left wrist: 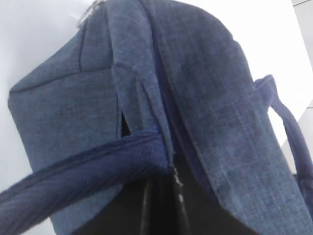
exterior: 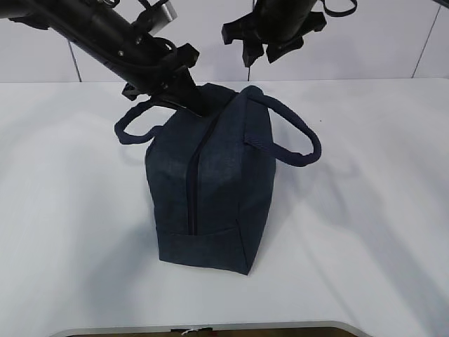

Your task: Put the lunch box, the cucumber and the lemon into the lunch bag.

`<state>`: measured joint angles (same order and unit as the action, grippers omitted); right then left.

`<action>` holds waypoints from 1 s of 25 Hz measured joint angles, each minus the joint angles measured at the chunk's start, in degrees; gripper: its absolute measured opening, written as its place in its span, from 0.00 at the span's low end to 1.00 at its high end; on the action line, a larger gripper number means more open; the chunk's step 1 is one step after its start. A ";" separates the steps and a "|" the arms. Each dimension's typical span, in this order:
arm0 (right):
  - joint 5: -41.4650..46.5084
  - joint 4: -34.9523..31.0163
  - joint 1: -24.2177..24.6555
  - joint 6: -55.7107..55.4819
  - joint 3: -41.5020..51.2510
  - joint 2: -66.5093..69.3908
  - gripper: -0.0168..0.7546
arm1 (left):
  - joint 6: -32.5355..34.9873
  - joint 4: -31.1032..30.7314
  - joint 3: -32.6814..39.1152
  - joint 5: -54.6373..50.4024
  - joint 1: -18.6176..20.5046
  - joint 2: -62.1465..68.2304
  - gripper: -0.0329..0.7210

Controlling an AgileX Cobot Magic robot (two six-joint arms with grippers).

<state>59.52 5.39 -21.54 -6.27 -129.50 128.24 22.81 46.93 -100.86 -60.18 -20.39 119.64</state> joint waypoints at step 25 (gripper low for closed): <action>12.52 -0.72 0.00 5.67 2.49 -16.67 0.51 | -9.59 -9.28 -7.01 -9.49 1.72 -1.34 0.47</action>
<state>72.04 4.66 -21.54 -0.60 -127.00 111.57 13.22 37.66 -107.87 -69.68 -18.67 118.30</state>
